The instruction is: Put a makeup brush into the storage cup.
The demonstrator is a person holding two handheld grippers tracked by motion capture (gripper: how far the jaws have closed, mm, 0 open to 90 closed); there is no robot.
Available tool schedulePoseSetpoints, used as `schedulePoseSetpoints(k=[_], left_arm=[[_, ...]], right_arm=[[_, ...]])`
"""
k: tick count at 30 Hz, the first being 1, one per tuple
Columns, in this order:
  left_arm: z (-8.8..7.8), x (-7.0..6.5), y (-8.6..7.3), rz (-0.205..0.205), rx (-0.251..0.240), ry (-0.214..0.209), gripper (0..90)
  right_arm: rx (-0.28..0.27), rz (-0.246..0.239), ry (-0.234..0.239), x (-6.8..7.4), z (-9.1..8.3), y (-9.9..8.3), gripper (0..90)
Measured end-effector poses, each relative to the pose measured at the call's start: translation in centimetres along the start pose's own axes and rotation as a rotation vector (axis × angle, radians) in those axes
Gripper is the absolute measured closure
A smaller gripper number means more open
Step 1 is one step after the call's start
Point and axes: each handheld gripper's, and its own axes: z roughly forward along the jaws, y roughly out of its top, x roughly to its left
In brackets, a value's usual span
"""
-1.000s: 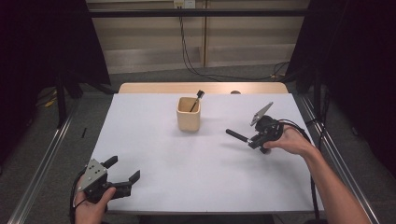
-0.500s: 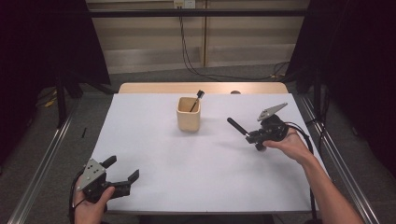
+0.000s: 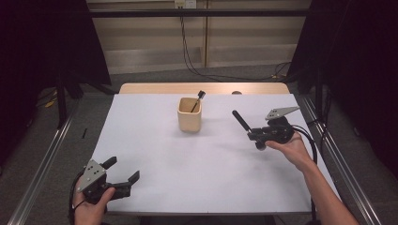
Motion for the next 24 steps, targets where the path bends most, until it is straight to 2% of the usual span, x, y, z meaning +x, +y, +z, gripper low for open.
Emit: schedulePoseSetpoints(k=[4,6,13,21,24], left_arm=[[0.0,0.0,0.0,0.002,0.001,-0.001,3.7],[0.0,0.0,0.0,-0.004,0.000,0.001,3.7],[0.1,-0.1,0.1,0.003,-0.004,-0.005,3.7],[0.0,-0.1,0.2,-0.006,-0.013,-0.014,3.6],[-0.1,-0.1,0.3,-0.005,-0.017,-0.016,3.6]], right_arm=[[-0.062,0.027,-0.011,0.3,-0.5,-0.2,71.9],[-0.080,0.033,0.004,0.4,-0.7,-0.3,71.9],[-0.110,0.031,0.040,1.2,-1.1,-0.8,71.9],[-0.149,0.014,0.092,3.0,-0.8,-1.0,71.9],[-0.147,0.004,0.104,3.6,-0.7,-1.0,71.9]])
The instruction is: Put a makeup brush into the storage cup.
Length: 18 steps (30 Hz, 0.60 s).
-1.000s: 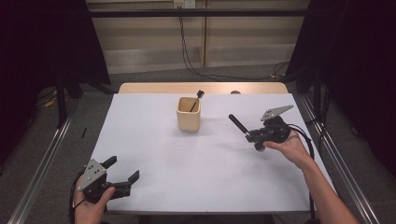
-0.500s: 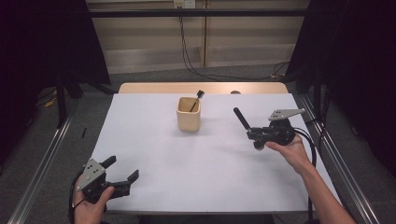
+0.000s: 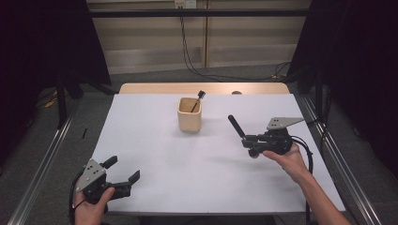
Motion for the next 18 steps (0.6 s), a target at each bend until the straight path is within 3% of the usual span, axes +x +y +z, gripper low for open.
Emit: schedulePoseSetpoints(k=[18], left_arm=[[0.2,-0.5,0.1,0.013,0.000,-0.028,3.6]], right_arm=[[0.026,-0.067,0.095,3.0,1.5,0.3,71.9]])
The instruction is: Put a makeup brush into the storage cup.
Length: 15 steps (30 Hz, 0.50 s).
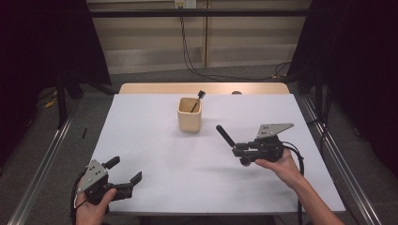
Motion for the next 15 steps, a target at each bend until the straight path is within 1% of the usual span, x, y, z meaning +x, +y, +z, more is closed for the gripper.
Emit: schedulePoseSetpoints(k=[4,6,10,13,15], left_arm=[[0.1,-0.2,0.1,0.009,0.002,-0.013,3.6],[0.2,-0.3,0.1,0.006,0.000,-0.022,3.6],[0.5,-0.6,0.2,0.021,0.003,-0.043,3.5],[0.6,-0.8,0.2,0.026,0.007,-0.055,3.5],[0.7,-0.9,0.2,0.033,0.006,-0.066,3.5]], right_arm=[[0.015,-0.021,0.024,0.7,0.6,0.2,71.9],[0.017,-0.030,0.036,1.1,0.9,0.4,71.9],[0.018,-0.055,0.069,2.1,1.6,0.9,71.9],[0.033,-0.085,0.089,2.7,2.2,1.3,71.9],[0.044,-0.091,0.099,3.0,2.6,1.5,71.9]])
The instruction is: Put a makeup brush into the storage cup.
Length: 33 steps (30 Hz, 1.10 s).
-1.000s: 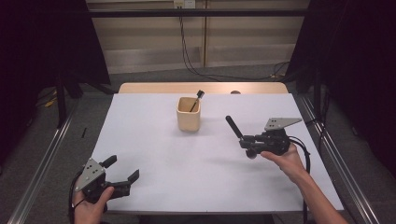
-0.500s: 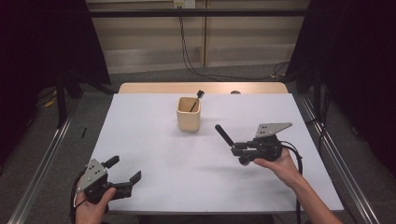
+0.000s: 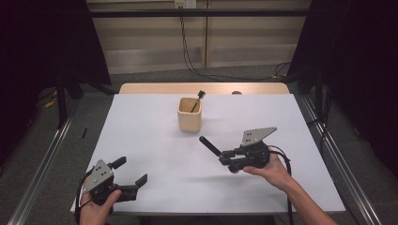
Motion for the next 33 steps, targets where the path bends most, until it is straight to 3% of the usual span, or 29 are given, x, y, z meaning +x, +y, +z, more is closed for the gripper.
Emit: schedulePoseSetpoints(k=[9,11,14,22,28,33], left_arm=[[0.5,-0.2,0.2,0.005,0.007,-0.036,3.0],[0.7,-0.2,0.3,-0.025,0.005,-0.065,2.9],[0.8,-0.2,0.6,0.011,0.019,-0.076,2.9],[1.1,-0.8,0.7,0.039,0.035,-0.114,2.9],[1.4,-0.9,1.1,0.060,0.049,-0.123,2.9],[1.6,-1.3,1.6,0.092,0.074,-0.149,3.0]], right_arm=[[0.047,-0.024,0.030,-0.1,0.7,0.4,71.9],[0.064,-0.032,0.034,0.0,0.8,0.7,71.9],[0.102,-0.062,0.040,0.1,1.1,1.0,71.9],[0.187,-0.120,0.053,0.5,1.9,1.8,71.9],[0.223,-0.138,0.061,0.5,2.2,2.3,71.9],[0.292,-0.157,0.068,0.5,2.5,2.7,71.9]])
